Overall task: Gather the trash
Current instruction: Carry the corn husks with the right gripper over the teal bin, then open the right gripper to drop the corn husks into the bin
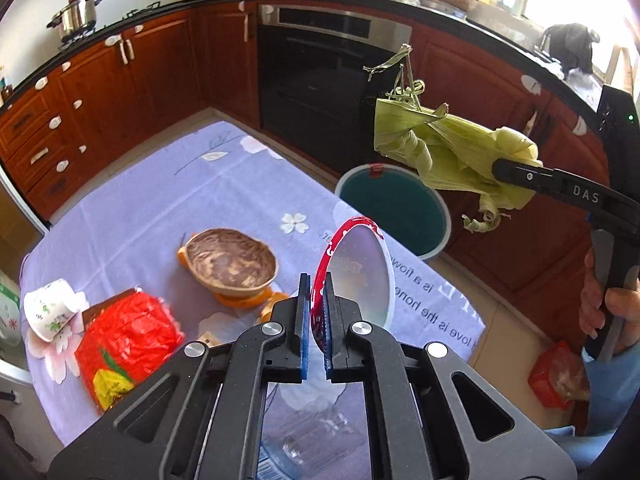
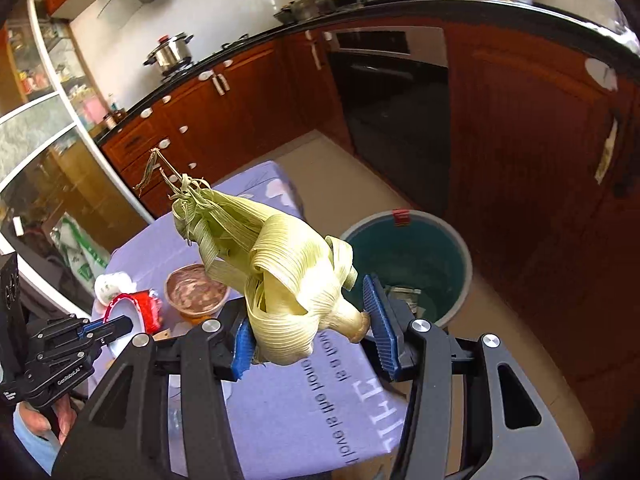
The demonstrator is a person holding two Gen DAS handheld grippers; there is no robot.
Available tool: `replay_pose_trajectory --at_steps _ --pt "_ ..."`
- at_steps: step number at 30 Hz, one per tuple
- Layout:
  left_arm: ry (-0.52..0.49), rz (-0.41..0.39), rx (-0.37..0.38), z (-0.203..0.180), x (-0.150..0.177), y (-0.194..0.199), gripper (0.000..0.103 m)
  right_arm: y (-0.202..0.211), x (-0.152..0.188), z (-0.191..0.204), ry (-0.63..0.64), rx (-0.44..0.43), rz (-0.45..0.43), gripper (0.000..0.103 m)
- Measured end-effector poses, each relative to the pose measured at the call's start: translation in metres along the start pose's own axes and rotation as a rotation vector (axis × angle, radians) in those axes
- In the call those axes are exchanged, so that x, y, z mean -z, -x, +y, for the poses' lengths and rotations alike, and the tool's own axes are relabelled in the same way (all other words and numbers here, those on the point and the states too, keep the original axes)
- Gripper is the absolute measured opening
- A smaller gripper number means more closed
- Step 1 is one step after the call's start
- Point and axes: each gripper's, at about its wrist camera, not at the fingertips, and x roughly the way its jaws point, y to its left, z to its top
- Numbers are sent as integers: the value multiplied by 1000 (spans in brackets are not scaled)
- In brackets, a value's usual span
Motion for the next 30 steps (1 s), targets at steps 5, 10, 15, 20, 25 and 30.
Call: replay_pose_trajectory --at_steps 5,10,15,20,25,30 --pt "-28 40 29 -21 -35 -35 6 -34 -8 -45 -64 93 38 47" --pt "-49 81 74 -36 -59 -69 6 -80 -4 -75 -116 133 130 48" --pt "-77 141 83 -49 -73 -104 6 -116 -1 -89 -141 144 198 49" --pt "-98 174 89 -55 -86 -129 6 -139 -4 -98 -144 153 228 50" --pt "-111 192 106 -60 -97 -147 6 -152 -12 -105 -165 128 238 66" --pt "-119 223 126 -67 -103 -167 6 -148 -20 -111 -186 125 214 77"
